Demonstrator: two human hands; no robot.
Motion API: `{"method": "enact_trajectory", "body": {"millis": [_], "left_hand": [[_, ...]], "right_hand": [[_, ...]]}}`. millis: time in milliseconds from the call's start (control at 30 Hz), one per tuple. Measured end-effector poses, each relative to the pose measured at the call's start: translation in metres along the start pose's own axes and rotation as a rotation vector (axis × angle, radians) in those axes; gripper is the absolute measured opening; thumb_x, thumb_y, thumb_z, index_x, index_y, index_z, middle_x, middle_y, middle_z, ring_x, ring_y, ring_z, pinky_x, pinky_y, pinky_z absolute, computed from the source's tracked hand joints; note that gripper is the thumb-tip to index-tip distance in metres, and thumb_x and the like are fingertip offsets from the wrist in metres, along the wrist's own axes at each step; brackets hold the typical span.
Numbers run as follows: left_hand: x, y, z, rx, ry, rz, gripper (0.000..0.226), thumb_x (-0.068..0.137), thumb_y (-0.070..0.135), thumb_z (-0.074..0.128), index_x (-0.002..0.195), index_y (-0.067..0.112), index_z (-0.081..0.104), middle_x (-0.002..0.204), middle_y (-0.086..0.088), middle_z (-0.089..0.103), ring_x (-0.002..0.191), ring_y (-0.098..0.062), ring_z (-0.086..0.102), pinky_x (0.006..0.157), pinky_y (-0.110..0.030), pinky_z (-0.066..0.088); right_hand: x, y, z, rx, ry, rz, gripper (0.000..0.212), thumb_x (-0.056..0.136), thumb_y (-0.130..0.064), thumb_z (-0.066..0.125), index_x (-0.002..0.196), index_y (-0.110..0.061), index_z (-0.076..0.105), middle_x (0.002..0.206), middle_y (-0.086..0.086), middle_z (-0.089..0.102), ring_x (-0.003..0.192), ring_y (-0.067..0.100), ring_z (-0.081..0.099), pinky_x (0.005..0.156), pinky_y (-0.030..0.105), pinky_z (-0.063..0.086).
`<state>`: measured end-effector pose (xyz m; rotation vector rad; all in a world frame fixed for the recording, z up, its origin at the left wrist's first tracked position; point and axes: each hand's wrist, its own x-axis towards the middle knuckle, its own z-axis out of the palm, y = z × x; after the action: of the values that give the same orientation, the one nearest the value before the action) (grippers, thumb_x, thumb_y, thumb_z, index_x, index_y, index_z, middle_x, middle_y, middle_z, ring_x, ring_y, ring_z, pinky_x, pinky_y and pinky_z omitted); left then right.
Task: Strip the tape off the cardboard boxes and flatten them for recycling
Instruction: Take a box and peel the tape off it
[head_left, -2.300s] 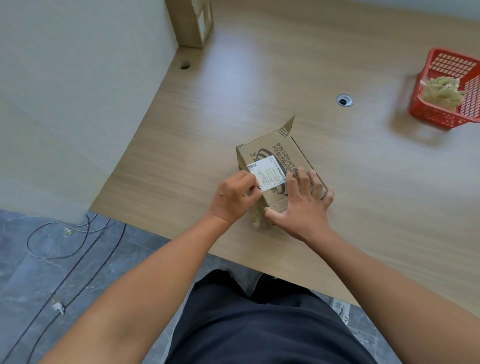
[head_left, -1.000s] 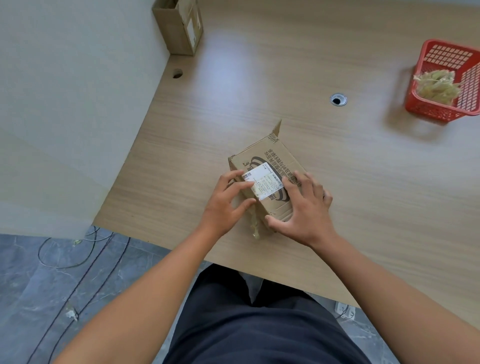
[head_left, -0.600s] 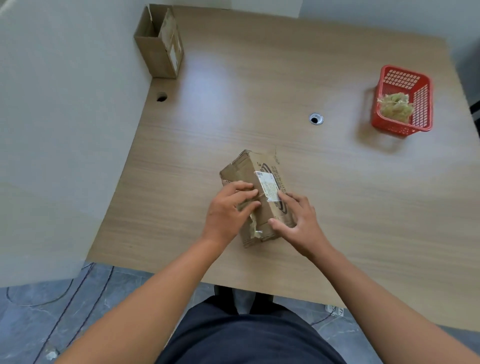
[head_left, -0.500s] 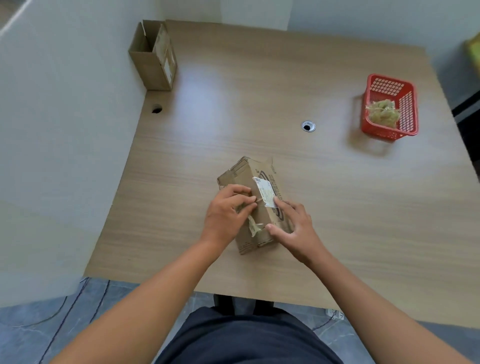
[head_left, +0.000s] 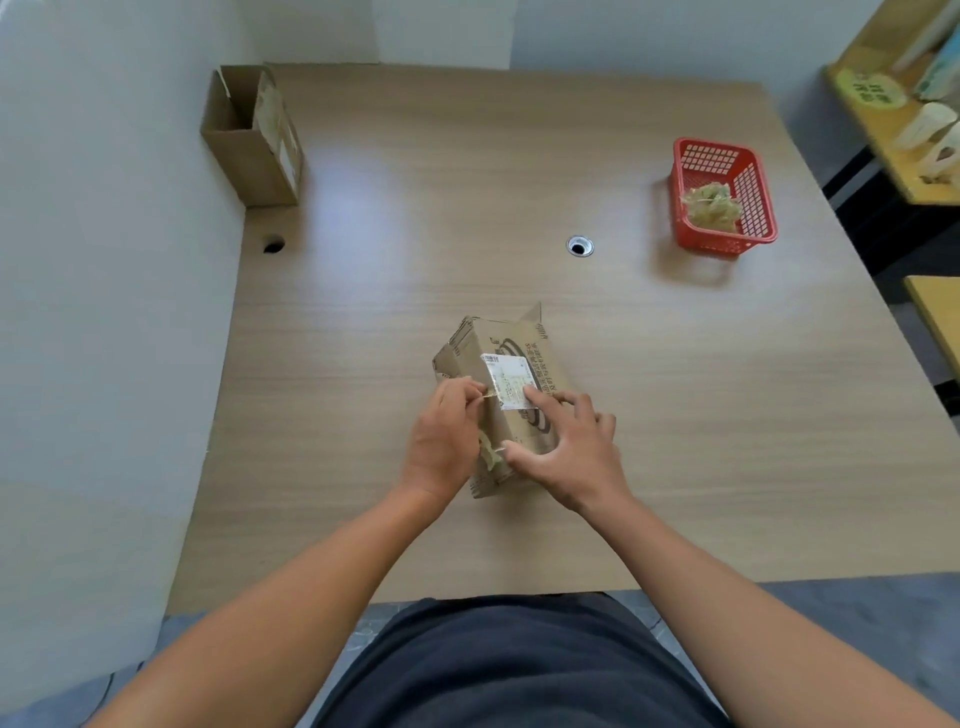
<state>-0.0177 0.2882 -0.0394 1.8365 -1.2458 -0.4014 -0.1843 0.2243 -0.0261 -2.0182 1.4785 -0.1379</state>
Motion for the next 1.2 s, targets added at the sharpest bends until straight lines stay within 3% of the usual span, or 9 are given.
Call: {"method": "enact_trajectory", "body": {"millis": [67, 133, 333, 500, 600, 700, 800, 967, 1200], "left_hand": [[-0.007, -0.008, 0.001, -0.045, 0.006, -0.096, 0.009, 0.1, 0.001, 0.056, 0.101, 0.002, 0.065, 0.109, -0.009, 0.068, 0.112, -0.021, 0.062, 0.089, -0.019, 0.042], [-0.012, -0.014, 0.001, -0.075, 0.002, -0.144, 0.008, 0.1, 0.003, 0.056, 0.1, 0.006, 0.064, 0.106, -0.005, 0.067, 0.102, -0.017, 0.062, 0.086, -0.026, 0.046], [-0.014, -0.027, 0.006, -0.005, -0.029, -0.12, 0.008, 0.101, 0.005, 0.053, 0.099, 0.004, 0.061, 0.104, -0.007, 0.061, 0.091, -0.015, 0.053, 0.078, -0.032, 0.045], [-0.007, -0.045, -0.016, 0.091, -0.178, 0.11, 0.016, 0.092, 0.007, 0.07, 0.106, 0.001, 0.064, 0.108, -0.01, 0.064, 0.096, -0.024, 0.063, 0.075, -0.033, 0.05], [0.006, -0.052, -0.027, 0.182, -0.218, 0.226, 0.02, 0.086, 0.008, 0.08, 0.099, -0.002, 0.068, 0.099, -0.014, 0.069, 0.088, -0.028, 0.067, 0.071, -0.03, 0.048], [0.011, -0.058, -0.028, 0.307, -0.275, 0.336, 0.014, 0.088, 0.008, 0.077, 0.091, -0.004, 0.068, 0.09, -0.018, 0.068, 0.079, -0.035, 0.066, 0.064, -0.041, 0.052], [0.008, -0.055, -0.024, 0.454, -0.305, 0.422, 0.014, 0.083, 0.003, 0.077, 0.081, -0.002, 0.064, 0.078, -0.019, 0.064, 0.066, -0.036, 0.062, 0.056, -0.042, 0.052], [0.008, -0.045, -0.015, 0.607, -0.28, 0.387, 0.027, 0.064, 0.008, 0.085, 0.068, 0.005, 0.058, 0.063, -0.015, 0.059, 0.051, -0.031, 0.056, 0.046, -0.033, 0.044], [0.008, -0.059, -0.02, 0.546, -0.289, 0.414, 0.021, 0.07, 0.005, 0.077, 0.072, 0.005, 0.056, 0.065, -0.014, 0.058, 0.052, -0.031, 0.054, 0.046, -0.035, 0.042]], "right_hand": [[-0.001, -0.003, 0.003, -0.081, -0.015, -0.014, 0.088, 0.06, -0.085, 0.052, 0.143, -0.061, 0.035, 0.14, -0.02, 0.033, 0.127, 0.023, 0.03, 0.098, 0.049, 0.046], [-0.001, 0.0, 0.007, -0.133, -0.023, -0.049, 0.089, 0.06, -0.085, 0.051, 0.144, -0.059, 0.035, 0.142, -0.018, 0.03, 0.128, 0.024, 0.028, 0.099, 0.05, 0.046], [0.009, -0.001, 0.021, -0.304, -0.007, -0.082, 0.088, 0.062, -0.088, 0.045, 0.143, -0.058, 0.031, 0.145, -0.01, 0.027, 0.129, 0.029, 0.026, 0.096, 0.052, 0.046], [0.012, 0.0, 0.027, -0.363, 0.002, -0.118, 0.09, 0.061, -0.089, 0.044, 0.144, -0.058, 0.031, 0.147, -0.009, 0.025, 0.13, 0.028, 0.022, 0.097, 0.053, 0.043], [0.012, -0.001, 0.031, -0.399, -0.006, -0.138, 0.09, 0.061, -0.087, 0.044, 0.145, -0.057, 0.03, 0.15, -0.009, 0.024, 0.133, 0.028, 0.018, 0.1, 0.054, 0.039], [0.014, -0.002, 0.034, -0.452, -0.013, -0.163, 0.089, 0.062, -0.084, 0.046, 0.145, -0.057, 0.03, 0.151, -0.008, 0.023, 0.135, 0.029, 0.018, 0.101, 0.054, 0.038], [0.015, -0.002, 0.037, -0.493, -0.018, -0.178, 0.089, 0.063, -0.083, 0.048, 0.145, -0.057, 0.026, 0.151, -0.006, 0.02, 0.137, 0.031, 0.017, 0.102, 0.056, 0.036], [0.015, 0.0, 0.045, -0.502, -0.023, -0.154, 0.091, 0.064, -0.086, 0.044, 0.147, -0.059, 0.018, 0.156, -0.008, 0.012, 0.142, 0.031, 0.011, 0.106, 0.059, 0.032], [0.014, 0.006, 0.041, -0.533, -0.032, -0.202, 0.092, 0.066, -0.091, 0.042, 0.149, -0.062, 0.015, 0.158, -0.006, 0.013, 0.143, 0.029, 0.011, 0.106, 0.057, 0.032]]}}
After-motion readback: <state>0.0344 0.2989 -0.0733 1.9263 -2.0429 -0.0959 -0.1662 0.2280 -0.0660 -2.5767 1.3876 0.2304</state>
